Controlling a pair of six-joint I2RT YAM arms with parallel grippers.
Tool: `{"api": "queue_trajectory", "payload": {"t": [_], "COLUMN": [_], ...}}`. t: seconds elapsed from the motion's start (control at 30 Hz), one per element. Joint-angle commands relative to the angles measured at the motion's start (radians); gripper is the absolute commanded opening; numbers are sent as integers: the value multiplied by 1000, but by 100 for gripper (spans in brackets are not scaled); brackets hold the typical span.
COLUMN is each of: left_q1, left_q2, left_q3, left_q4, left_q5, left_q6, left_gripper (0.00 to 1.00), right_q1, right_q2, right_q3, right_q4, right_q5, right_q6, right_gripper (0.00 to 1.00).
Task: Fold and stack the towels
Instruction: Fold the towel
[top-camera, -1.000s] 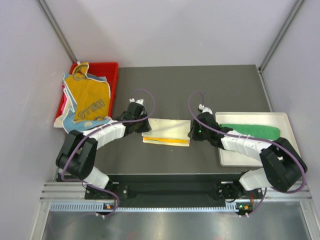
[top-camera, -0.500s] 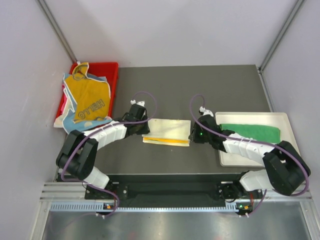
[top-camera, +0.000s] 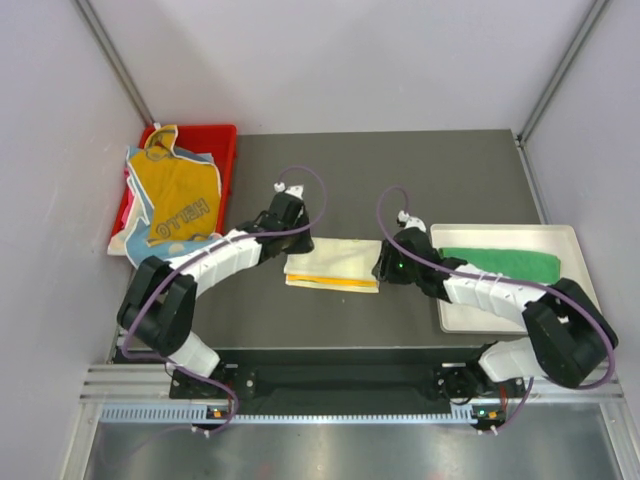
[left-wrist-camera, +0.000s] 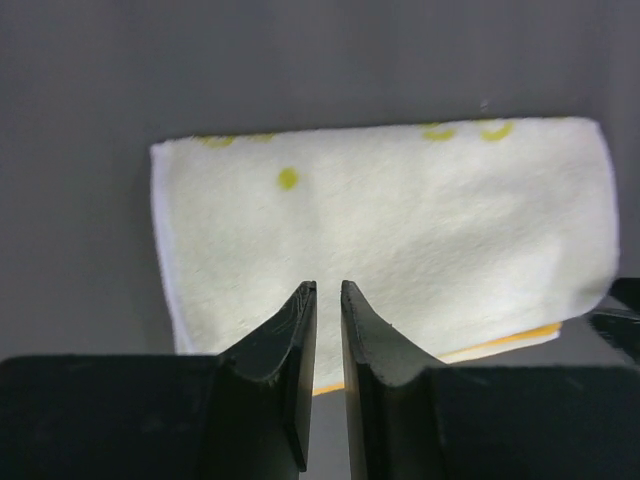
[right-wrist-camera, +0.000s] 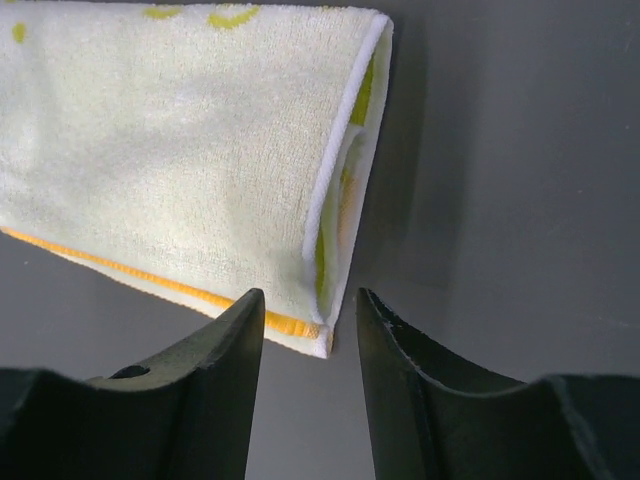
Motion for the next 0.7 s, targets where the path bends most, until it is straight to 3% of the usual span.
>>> {"api": "queue_trajectory", "payload": {"t": [0.0, 0.37, 0.47, 0.67], "left_q1": [-36, -121, -133, -148], "left_q2": [50, 153, 147, 136], "left_q3": [69, 41, 35, 27], "left_q4": [32, 130, 130, 122], "left_q5": [12, 63, 56, 46], "left_q6": [-15, -73, -77, -86], "left_gripper": [21, 20, 20, 20], "right_q1": [19, 19, 19, 23], "right_q2": [30, 1, -22, -64], "right_q3": [43, -3, -14, -43], "right_q4": [51, 84, 80, 71], "right_q5": [7, -9, -16, -30], "right_q6": [12, 10, 7, 4], "right_gripper": [42, 6, 1, 0]}}
